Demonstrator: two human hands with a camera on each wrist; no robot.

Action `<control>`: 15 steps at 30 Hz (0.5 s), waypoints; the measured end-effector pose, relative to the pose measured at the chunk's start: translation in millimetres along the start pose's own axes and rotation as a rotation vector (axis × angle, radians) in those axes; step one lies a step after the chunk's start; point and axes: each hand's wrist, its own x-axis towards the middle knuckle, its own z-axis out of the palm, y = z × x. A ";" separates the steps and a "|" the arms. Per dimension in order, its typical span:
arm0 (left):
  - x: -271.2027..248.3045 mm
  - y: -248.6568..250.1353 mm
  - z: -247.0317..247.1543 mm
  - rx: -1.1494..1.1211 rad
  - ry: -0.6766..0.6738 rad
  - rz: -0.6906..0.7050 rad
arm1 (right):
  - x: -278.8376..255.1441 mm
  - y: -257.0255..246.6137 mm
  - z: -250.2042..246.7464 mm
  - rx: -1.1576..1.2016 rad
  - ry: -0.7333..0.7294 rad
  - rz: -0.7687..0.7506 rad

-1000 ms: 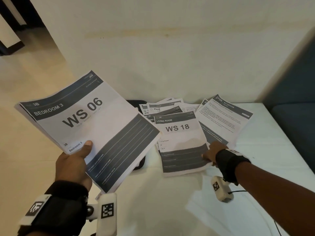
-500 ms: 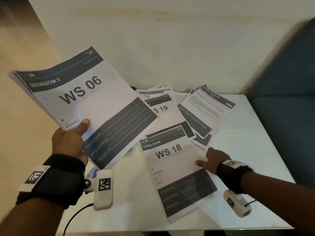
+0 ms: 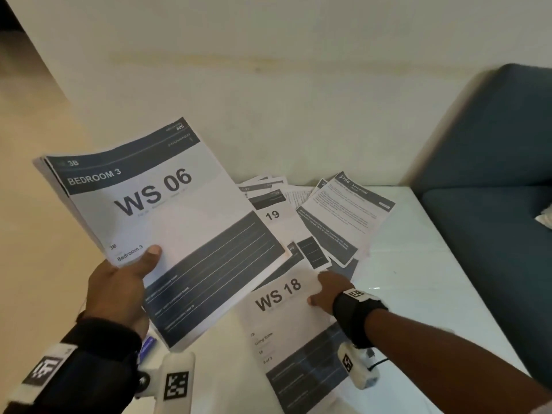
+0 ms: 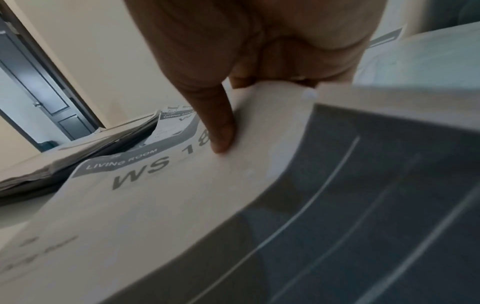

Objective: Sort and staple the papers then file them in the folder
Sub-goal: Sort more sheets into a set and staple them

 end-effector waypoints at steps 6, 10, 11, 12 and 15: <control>2.7 -9.1 -3.9 0.051 -0.072 -0.035 | -26.4 -9.0 -46.8 0.249 0.055 -0.125; -1.5 -4.1 -3.5 -0.010 -0.200 -0.095 | -63.5 -13.1 -91.7 0.646 0.136 -0.215; -2.4 -4.5 -3.6 -0.008 -0.226 -0.112 | -73.2 -11.7 -99.9 0.766 0.148 -0.215; -2.4 -5.3 -4.6 0.003 -0.234 -0.125 | -82.9 -10.8 -107.2 0.875 0.155 -0.209; -1.9 -8.7 -7.8 0.015 -0.259 -0.152 | -103.9 -5.2 -118.3 1.058 0.181 -0.188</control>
